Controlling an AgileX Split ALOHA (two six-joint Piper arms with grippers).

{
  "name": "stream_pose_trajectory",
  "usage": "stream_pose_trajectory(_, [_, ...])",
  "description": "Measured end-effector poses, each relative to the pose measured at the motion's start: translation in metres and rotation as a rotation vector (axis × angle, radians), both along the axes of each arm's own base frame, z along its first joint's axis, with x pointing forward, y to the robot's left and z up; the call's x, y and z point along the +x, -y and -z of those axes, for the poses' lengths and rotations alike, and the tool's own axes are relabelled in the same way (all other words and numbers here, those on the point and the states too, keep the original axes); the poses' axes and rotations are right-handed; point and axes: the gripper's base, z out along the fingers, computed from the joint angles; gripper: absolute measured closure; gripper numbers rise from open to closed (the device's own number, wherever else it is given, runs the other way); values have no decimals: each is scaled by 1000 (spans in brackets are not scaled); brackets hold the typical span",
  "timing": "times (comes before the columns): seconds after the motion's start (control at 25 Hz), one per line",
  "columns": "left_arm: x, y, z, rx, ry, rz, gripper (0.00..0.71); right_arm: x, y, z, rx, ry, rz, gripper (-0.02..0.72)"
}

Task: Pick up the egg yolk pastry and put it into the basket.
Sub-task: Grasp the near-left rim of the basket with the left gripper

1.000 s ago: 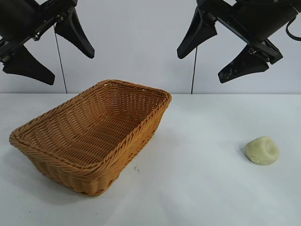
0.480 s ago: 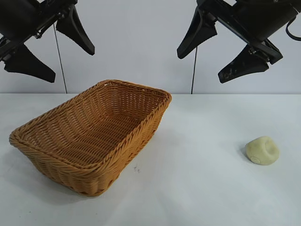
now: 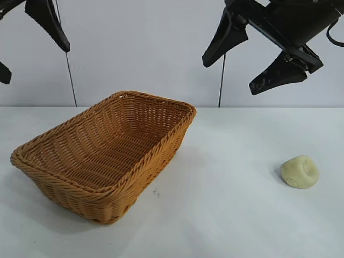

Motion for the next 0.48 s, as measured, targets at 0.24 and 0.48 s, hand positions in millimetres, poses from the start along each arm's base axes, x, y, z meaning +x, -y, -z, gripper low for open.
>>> stream_pose_trajectory(0.24, [-16,6,24,-36,-159,-226,46,0,0,0,0,0,0,40])
stream_pose_trajectory(0.48, [-27,1,57,-84,-280,-432,46,0,0,0,0,-1,-1,40])
